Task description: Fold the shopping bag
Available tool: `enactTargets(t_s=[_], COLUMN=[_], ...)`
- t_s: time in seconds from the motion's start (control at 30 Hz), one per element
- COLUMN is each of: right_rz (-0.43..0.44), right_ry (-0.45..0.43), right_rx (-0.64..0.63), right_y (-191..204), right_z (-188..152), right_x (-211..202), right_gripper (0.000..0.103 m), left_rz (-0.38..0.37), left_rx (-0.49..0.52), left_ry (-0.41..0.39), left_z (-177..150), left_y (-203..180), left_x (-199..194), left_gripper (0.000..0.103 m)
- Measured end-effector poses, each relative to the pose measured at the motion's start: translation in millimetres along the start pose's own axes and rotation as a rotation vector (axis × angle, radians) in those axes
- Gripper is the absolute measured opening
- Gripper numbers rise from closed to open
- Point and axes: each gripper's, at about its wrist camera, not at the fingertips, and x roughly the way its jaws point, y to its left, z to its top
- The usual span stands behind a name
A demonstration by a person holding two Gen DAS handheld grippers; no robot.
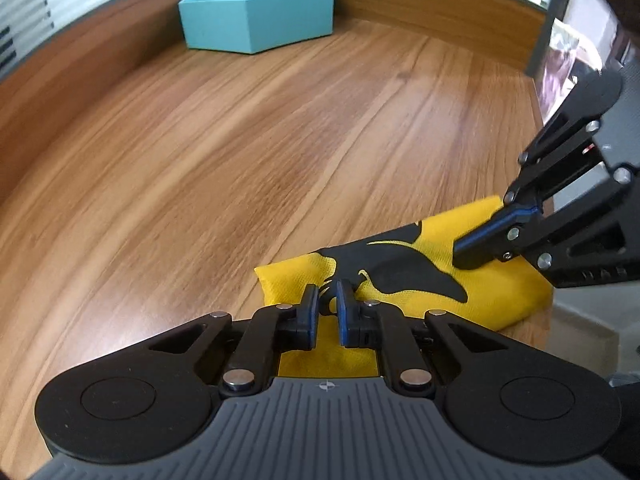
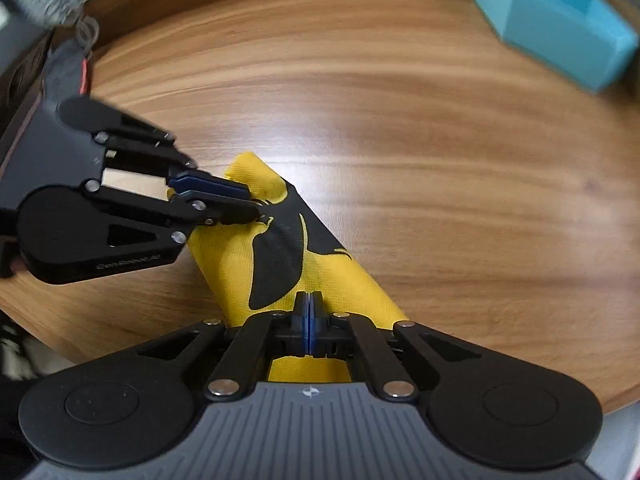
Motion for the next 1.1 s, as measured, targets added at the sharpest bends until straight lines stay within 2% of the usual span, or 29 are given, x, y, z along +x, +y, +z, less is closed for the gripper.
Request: enactTargets(t_s=[0.1, 0.13, 0.2, 0.23, 0.27, 0.33, 0.37, 0.43, 0.53, 0.6, 0.63, 0.73, 0.8, 0.9, 0.97, 1.03, 1.07, 1.1], right_rz=[-0.079, -0.097, -0.12, -0.146, -0.152, -0.173, -0.22, -0.253, -0.221, -0.211, -0.223, -0.27, -0.248, -0.228, -0.212, -0.187, -0.174, -0.166], right_ry=[-0.051, -0.063, -0.078, -0.078, -0.071, -0.058, -0.033, -0.01, 0.061, 0.099, 0.117, 0.177, 0.178, 0.187, 0.205, 0.225, 0.235, 0.234], right_rx=[-0.12, -0.153, -0.185, -0.248, -0.293, -0.417, -0.479, -0.523, -0.51, -0.532, -0.565, -0.648, -0.642, -0.635, -0.613, -0.618, -0.621, -0.619], right_y=[29, 38, 48, 60, 67, 84, 90, 91, 81, 80, 81, 82, 79, 77, 71, 65, 61, 59], right_z=[-7, -9, -10, -11, -11, -14, -15, -13, 4, 11, 13, 11, 10, 8, 13, 17, 18, 18], right_x=[-8, -10, -13, -12, -11, -6, 2, 10, 16, 19, 24, 49, 53, 62, 69, 77, 81, 83], right_gripper=[0.001, 0.006, 0.038, 0.072, 0.081, 0.079, 0.076, 0.074, 0.075, 0.08, 0.086, 0.089, 0.076, 0.07, 0.067, 0.064, 0.062, 0.062], left_rz=[-0.021, -0.025, -0.029, -0.029, -0.029, -0.036, -0.037, -0.041, -0.052, -0.065, -0.073, -0.078, -0.081, -0.106, -0.111, -0.099, -0.082, -0.075], left_rx=[0.015, 0.019, 0.027, 0.028, 0.029, 0.019, 0.019, 0.03, 0.03, 0.013, 0.0, -0.015, -0.019, -0.073, -0.155, -0.238, -0.279, -0.295], left_ry=[0.003, 0.002, -0.004, -0.009, -0.014, -0.027, -0.028, -0.034, -0.035, -0.037, -0.04, -0.049, -0.055, -0.063, -0.082, -0.106, -0.121, -0.122], left_z=[0, -1, -2, -4, -6, -9, -9, -10, -9, -9, -10, -12, -12, -12, -13, -15, -19, -21], left_y=[4, 4, 6, 6, 6, 8, 8, 9, 11, 15, 18, 19, 19, 26, 34, 42, 45, 47], left_x=[0, 0, -1, -2, -3, -4, -4, -4, -3, -2, -3, -3, -2, -4, -14, -29, -40, -45], left_gripper=[0.013, 0.013, 0.013, 0.013, 0.013, 0.013, 0.013, 0.013, 0.013, 0.013, 0.013, 0.013, 0.013, 0.012, 0.012, 0.023, 0.036, 0.044])
